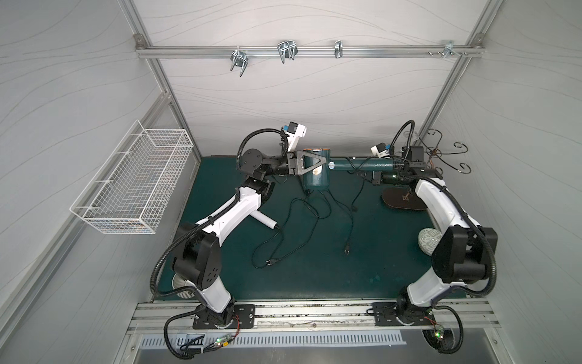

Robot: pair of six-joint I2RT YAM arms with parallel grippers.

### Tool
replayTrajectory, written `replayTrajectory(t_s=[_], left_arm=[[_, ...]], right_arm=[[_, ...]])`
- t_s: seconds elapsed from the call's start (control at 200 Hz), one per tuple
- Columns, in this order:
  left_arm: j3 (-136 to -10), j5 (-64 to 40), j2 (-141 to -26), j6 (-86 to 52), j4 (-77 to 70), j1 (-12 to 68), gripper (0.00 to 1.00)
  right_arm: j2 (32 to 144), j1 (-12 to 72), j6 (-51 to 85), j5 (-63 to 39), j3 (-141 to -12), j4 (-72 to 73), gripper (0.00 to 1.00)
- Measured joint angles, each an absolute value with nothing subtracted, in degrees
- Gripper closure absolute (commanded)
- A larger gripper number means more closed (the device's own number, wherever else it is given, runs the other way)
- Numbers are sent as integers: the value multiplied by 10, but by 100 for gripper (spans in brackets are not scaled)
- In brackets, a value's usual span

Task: Wrap the cord around the hair dryer
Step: Wrap the power cord around the hair dryer.

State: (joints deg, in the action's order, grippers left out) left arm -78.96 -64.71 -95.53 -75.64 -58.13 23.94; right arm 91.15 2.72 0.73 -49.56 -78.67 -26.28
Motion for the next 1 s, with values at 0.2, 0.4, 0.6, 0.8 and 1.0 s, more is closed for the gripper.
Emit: replayTrajectory(t_s=[0.2,0.4,0.6,0.8,1.0], left_arm=[[-798,-601,-957,-723,-539,201,100],[-799,-541,-957,-652,-443,172,100],[-816,-508,-966,-541,-307,153,100],[-836,-480,-979,-412,-145,153,100],[-836,-450,-980,-311,-23,153,100]], right_arm=[[838,92,43,-469,-703,-226,100],[738,211,78,-397,-617,-193,100],[703,326,69,-319,-657,-242,100],[742,401,12,-243,-837,-382,100],[783,435,-44,-185,-1003,-511,100]])
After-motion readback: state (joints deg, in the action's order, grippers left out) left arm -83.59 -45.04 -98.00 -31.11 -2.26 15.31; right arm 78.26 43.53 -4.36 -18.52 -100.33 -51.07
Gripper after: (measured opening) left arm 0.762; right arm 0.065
